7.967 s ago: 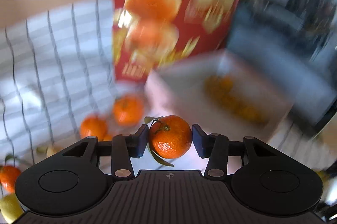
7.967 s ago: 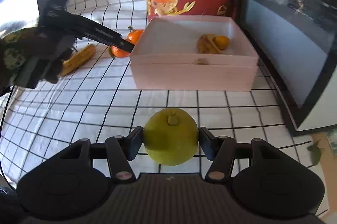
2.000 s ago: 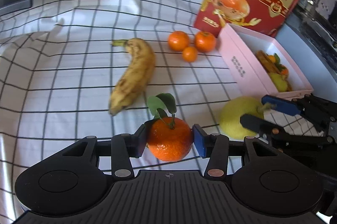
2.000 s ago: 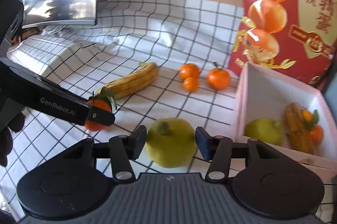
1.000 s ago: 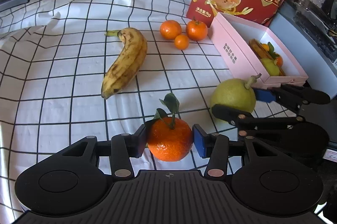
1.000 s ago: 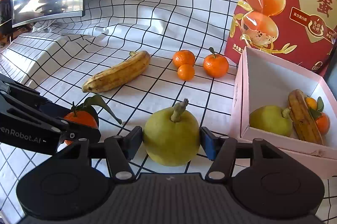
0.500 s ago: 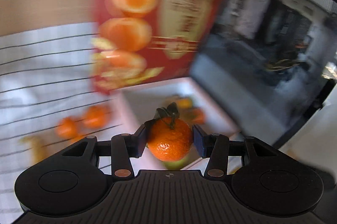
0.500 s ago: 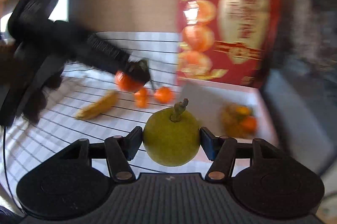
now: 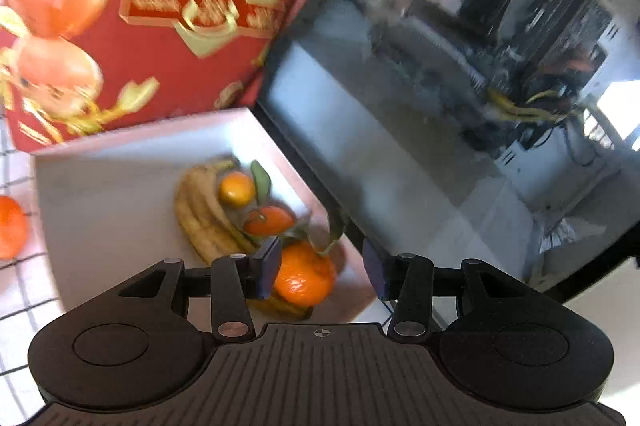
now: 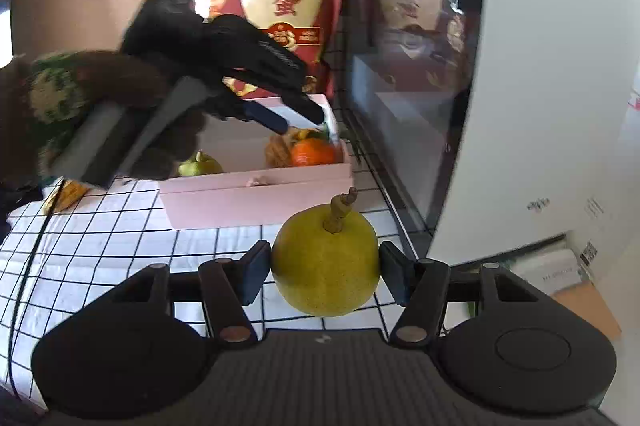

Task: Organize fruits
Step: 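Lower the leafy mandarin into the pink box and open the left tool, then lower the yellow pear into the pink box and open the right tool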

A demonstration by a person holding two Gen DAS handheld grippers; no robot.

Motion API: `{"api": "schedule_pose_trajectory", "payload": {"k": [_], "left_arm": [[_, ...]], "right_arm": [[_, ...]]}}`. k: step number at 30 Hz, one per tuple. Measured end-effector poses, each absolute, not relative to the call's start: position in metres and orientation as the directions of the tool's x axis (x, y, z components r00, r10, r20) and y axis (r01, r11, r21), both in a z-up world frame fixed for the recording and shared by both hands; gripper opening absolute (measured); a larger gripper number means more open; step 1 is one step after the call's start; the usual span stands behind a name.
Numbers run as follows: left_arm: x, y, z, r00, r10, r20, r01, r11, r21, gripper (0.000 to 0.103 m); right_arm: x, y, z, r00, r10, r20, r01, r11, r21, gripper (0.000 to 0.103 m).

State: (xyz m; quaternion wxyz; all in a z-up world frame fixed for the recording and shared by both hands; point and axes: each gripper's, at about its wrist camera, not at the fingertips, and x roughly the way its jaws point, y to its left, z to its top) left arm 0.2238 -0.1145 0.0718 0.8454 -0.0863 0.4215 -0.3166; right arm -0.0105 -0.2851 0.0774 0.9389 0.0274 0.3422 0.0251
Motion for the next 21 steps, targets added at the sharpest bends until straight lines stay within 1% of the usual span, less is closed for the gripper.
{"api": "schedule_pose_trajectory", "payload": {"k": [3, 7, 9, 12, 15, 17, 21], "left_arm": [[0.205, -0.084, 0.088, 0.519, -0.596, -0.613, 0.460, 0.799, -0.388, 0.050], [0.169, -0.034, 0.101, 0.623, -0.521, -0.584, 0.401, 0.853, -0.333, 0.050], [0.149, -0.010, 0.099, 0.655, -0.463, -0.598, 0.351, 0.886, -0.302, 0.050], [0.119, 0.019, 0.087, 0.665, -0.376, -0.645, 0.286, 0.926, -0.246, 0.050], [0.092, 0.043, 0.071, 0.654, -0.310, -0.690, 0.227, 0.950, -0.213, 0.050], [0.079, 0.054, 0.061, 0.644, -0.287, -0.709, 0.184, 0.958, -0.220, 0.050], [0.059, 0.082, 0.052, 0.645, -0.249, -0.723, 0.095, 0.964, -0.247, 0.050]], "right_arm": [[0.000, -0.287, 0.082, 0.767, 0.091, -0.636, -0.044, 0.995, 0.090, 0.059], [0.024, -0.278, 0.095, 0.787, 0.153, -0.597, -0.122, 0.988, 0.091, 0.059], [0.046, -0.272, 0.104, 0.790, 0.199, -0.580, -0.173, 0.980, 0.100, 0.059], [0.093, -0.259, 0.111, 0.767, 0.282, -0.577, -0.241, 0.959, 0.149, 0.059], [0.141, -0.236, 0.112, 0.715, 0.366, -0.596, -0.292, 0.931, 0.221, 0.059], [0.171, -0.219, 0.104, 0.665, 0.411, -0.624, -0.313, 0.911, 0.268, 0.059], [0.219, -0.193, 0.074, 0.572, 0.420, -0.705, -0.307, 0.906, 0.291, 0.059]]}}
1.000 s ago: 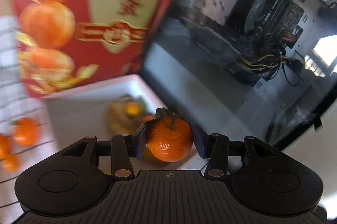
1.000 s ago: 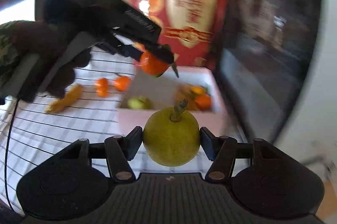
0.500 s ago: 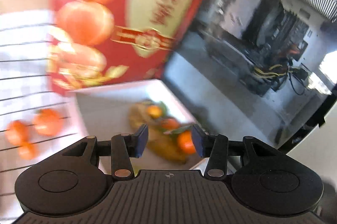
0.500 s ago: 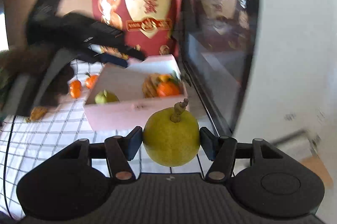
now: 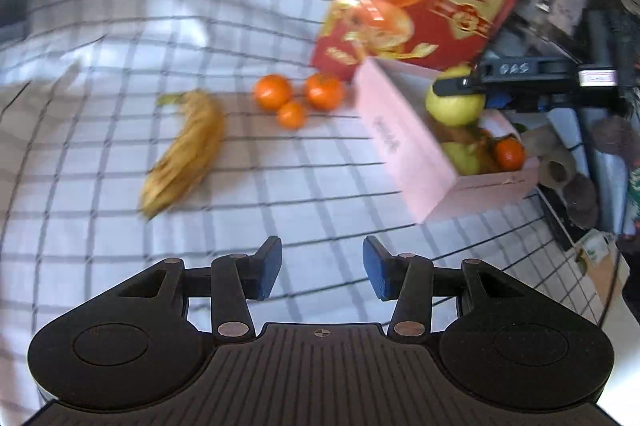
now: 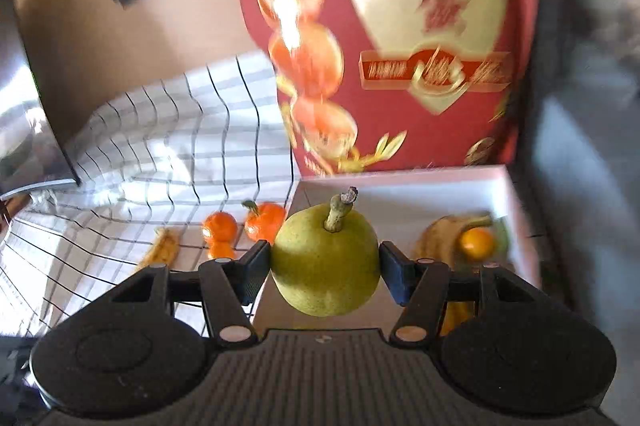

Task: Organize fruits
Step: 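Lower the yellow pear into the pink box and open the right tool, then reach the right tool toward the yellow banana on the cloth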

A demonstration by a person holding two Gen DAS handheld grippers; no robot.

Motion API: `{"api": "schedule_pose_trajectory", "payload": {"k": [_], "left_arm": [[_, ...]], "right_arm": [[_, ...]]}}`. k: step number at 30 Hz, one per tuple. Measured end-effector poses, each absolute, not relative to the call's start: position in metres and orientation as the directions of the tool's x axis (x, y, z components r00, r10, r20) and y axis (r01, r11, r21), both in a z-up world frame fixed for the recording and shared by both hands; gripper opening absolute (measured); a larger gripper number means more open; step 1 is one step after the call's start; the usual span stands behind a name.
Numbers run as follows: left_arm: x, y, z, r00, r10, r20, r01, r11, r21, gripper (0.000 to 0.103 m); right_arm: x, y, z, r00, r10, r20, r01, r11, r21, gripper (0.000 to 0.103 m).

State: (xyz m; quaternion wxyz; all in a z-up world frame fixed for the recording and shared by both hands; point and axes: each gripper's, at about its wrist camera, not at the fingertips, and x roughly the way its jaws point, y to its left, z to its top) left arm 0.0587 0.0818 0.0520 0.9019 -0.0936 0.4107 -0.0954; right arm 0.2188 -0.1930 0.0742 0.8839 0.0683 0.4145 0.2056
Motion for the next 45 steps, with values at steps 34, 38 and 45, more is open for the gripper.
{"api": "schedule_pose_trajectory", "payload": {"k": [34, 38, 45], "left_arm": [[0.050, 0.132, 0.045, 0.639, -0.162, -0.752, 0.001, 0.978, -0.210, 0.050], [0.055, 0.150, 0.045, 0.644, -0.090, -0.760, -0.101, 0.974, -0.201, 0.050], [0.050, 0.190, 0.050, 0.664, -0.028, -0.747, -0.202, 0.955, -0.216, 0.050]], "right_arm": [[0.204, -0.170, 0.069, 0.631, 0.365, -0.685, -0.297, 0.929, 0.222, 0.061], [0.186, -0.126, 0.089, 0.675, 0.367, -0.640, -0.370, 0.919, 0.137, 0.070], [0.184, -0.017, 0.066, 0.579, 0.430, -0.693, -0.433, 0.882, 0.186, 0.080]]}}
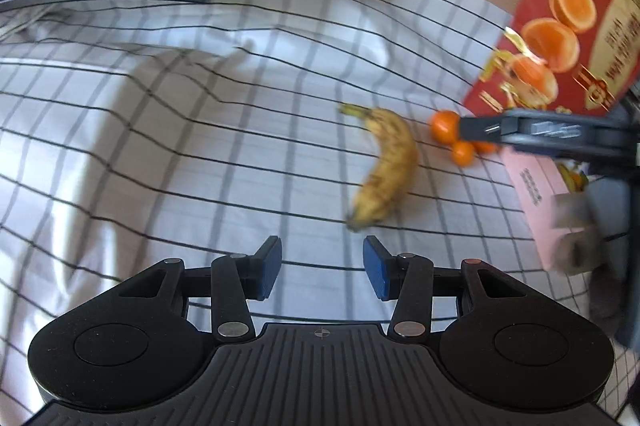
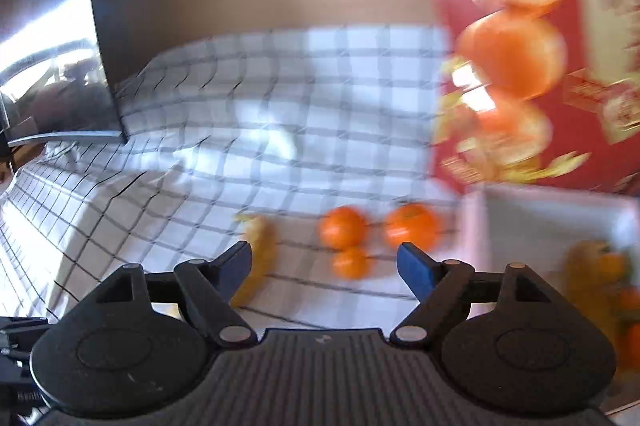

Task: Organize fruits
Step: 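Reach the right tool toward the yellow banana on the cloth, then close the right tool on the banana while the left tool grasps a small mandarin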

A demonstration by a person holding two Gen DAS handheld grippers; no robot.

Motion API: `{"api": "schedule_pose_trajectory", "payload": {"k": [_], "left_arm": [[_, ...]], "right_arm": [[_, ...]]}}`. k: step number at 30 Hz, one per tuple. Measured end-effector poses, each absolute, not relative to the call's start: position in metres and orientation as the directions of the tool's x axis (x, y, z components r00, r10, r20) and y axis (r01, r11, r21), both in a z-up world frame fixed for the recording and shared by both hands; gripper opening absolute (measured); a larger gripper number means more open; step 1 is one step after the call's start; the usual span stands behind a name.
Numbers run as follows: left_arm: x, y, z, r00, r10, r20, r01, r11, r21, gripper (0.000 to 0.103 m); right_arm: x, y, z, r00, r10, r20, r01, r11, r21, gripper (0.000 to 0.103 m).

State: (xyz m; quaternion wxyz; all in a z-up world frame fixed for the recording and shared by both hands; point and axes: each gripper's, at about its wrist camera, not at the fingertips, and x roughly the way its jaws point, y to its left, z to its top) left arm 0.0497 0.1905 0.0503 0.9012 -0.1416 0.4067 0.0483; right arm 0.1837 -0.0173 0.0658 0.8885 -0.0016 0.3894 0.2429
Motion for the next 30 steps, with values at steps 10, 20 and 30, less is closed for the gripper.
{"api": "schedule_pose_trajectory", "payload": {"k": [10, 20, 30], "left_arm": [[0.038, 0.238, 0.045, 0.653, 0.029, -0.757, -0.302, 0.926, -0.225, 0.050], [0.056, 0.240, 0.044, 0.656, -0.002, -0.755, -0.265, 0.936, -0.233, 0.049], [0.071, 0.199, 0.058, 0.700, -0.069, -0.710, -0.151, 0.958, -0.242, 0.049]], "right_arm": [[0.199, 0.070, 0.009, 0.553, 0.302, -0.777, -0.401, 0.914, 0.071, 0.080], [0.188, 0.051, 0.008, 0.477, 0.398, -0.783, -0.446, 0.878, 0.174, 0.045], [0.141, -0.007, 0.017, 0.364, 0.459, -0.810, -0.474, 0.840, 0.264, 0.036]]}}
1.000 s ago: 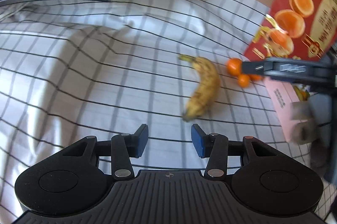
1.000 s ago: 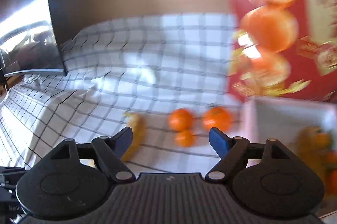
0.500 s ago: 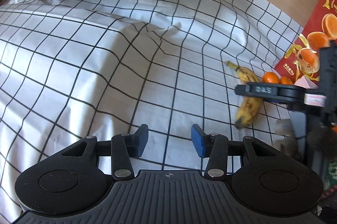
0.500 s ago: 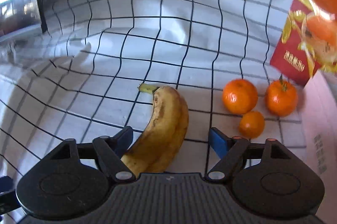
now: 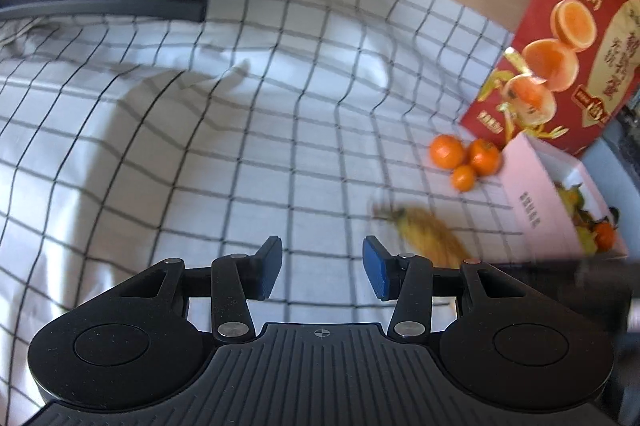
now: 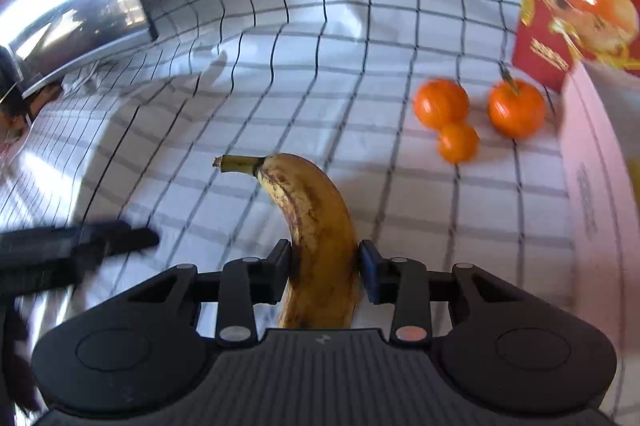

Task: Organize fruits
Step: 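Close the right tool on the banana while the left tool grasps a small mandarin, then carry the banana into the pink box with the right tool while the left tool holds the mandarin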

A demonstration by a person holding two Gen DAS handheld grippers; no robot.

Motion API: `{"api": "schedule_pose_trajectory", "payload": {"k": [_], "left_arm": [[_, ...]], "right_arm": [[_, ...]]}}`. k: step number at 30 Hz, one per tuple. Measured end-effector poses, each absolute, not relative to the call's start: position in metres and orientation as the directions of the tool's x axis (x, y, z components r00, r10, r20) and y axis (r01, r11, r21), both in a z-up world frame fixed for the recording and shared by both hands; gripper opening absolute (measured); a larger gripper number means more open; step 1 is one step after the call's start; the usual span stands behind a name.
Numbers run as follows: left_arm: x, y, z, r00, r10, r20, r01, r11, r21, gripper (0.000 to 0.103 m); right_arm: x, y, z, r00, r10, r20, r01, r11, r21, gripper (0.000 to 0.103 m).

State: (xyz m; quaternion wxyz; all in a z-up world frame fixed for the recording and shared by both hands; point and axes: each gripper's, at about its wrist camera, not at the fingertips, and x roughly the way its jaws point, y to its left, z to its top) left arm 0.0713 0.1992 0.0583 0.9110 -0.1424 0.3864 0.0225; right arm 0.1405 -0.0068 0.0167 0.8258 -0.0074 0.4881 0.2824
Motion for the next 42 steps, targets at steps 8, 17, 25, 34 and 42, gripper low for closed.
{"api": "schedule_pose_trajectory", "payload": {"k": [8, 17, 25, 34, 42], "left_arm": [[0.103, 0.145, 0.079, 0.719, -0.173, -0.673, 0.067, 0.981, -0.181, 0.049], [0.195, 0.070, 0.060, 0.652, -0.200, -0.732, 0.196, 0.976, -0.091, 0.049], [0.236, 0.057, 0.030, 0.603, -0.141, -0.785, 0.112, 0.989, -0.091, 0.041], [0.235, 0.047, 0.019, 0.610, -0.127, -0.782, 0.136, 0.989, -0.054, 0.032], [0.170, 0.077, 0.032, 0.643, -0.143, -0.752, 0.101, 0.990, -0.101, 0.032]], "right_arm": [[0.086, -0.064, 0.023, 0.373, 0.431, -0.821, -0.464, 0.854, 0.237, 0.036], [0.057, -0.092, 0.035, 0.417, 0.469, -0.778, -0.485, 0.839, 0.246, 0.051], [0.031, -0.112, 0.039, 0.482, 0.439, -0.758, -0.479, 0.857, 0.192, 0.064], [0.026, -0.128, 0.037, 0.488, 0.442, -0.753, -0.441, 0.869, 0.225, 0.066], [0.031, -0.127, 0.035, 0.479, 0.467, -0.743, -0.444, 0.859, 0.254, 0.069]]}}
